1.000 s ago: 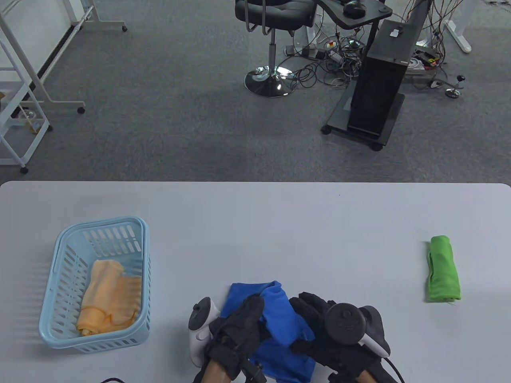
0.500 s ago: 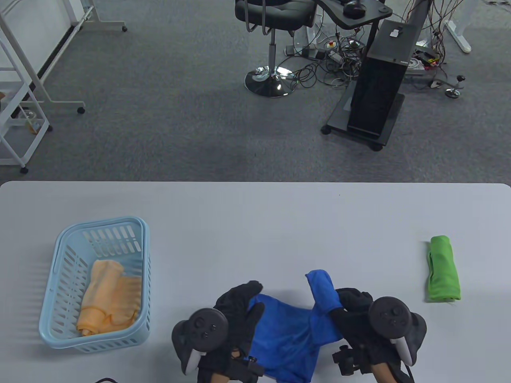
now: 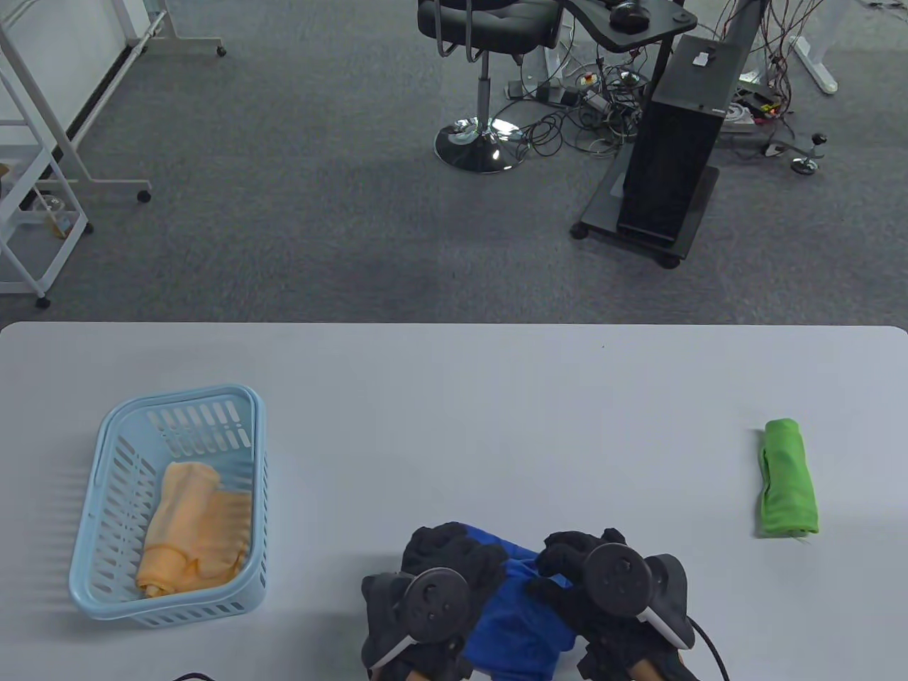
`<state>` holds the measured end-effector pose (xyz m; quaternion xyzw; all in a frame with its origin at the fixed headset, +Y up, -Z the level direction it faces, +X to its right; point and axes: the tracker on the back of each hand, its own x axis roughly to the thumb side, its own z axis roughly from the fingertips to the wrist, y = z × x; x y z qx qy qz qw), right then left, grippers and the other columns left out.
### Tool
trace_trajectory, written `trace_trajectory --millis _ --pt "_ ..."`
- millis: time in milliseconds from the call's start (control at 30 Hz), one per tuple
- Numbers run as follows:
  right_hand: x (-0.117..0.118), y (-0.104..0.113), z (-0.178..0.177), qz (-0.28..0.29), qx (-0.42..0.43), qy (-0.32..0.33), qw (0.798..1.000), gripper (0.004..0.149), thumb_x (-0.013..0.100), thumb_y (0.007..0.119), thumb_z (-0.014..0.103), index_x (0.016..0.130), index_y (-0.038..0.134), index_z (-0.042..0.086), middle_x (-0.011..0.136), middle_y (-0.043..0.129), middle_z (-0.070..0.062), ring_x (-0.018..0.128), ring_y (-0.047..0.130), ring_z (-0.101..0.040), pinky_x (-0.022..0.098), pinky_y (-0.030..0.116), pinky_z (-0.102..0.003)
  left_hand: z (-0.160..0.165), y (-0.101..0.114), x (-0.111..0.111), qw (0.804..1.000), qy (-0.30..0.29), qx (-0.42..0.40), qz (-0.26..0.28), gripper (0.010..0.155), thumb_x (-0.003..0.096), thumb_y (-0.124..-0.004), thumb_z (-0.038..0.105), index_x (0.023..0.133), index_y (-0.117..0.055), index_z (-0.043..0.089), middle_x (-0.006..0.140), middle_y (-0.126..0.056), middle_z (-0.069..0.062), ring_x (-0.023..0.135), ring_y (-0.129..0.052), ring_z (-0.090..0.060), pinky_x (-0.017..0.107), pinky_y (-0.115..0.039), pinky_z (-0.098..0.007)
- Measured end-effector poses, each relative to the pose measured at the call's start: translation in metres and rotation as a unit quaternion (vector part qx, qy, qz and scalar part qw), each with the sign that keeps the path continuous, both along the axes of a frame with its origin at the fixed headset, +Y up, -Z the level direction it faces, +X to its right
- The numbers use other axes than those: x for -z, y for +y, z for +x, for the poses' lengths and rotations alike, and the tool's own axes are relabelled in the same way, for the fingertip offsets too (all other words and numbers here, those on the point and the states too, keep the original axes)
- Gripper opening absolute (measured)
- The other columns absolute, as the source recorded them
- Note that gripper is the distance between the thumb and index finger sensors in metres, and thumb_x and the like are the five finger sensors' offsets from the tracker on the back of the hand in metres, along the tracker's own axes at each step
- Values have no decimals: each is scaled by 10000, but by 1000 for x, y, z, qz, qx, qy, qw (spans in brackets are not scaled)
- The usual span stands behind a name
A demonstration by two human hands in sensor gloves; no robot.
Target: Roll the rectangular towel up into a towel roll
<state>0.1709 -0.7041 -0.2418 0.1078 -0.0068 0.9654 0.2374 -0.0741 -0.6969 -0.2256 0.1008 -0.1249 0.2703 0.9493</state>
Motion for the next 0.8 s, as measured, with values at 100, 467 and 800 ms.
trace_trajectory --millis 100,467,800 --pt "2 -1 16 -43 -3 -15 999 678 265 792 533 851 802 193 951 701 -78 896 748 -323 685 463 -676 -23 5 2 998 61 -21 3 422 411 -803 362 801 -926 263 634 -1073 -83 823 -913 -365 634 -632 -646" --pt "-8 -54 -34 -160 -236 124 951 742 208 833 592 855 768 235 1007 574 -65 984 578 -349 714 408 -678 -74 14 1 986 159 -57 7 451 426 -824 263 869 -742 250 755 -986 -46 760 -971 -335 596 -708 -606" --pt "14 -50 -7 -55 -325 -24 944 467 284 815 351 732 858 225 903 722 -42 888 741 -310 693 497 -632 -78 10 7 986 149 -75 -8 400 360 -890 409 740 -943 292 535 -1118 -31 609 -1086 -287 549 -769 -577"
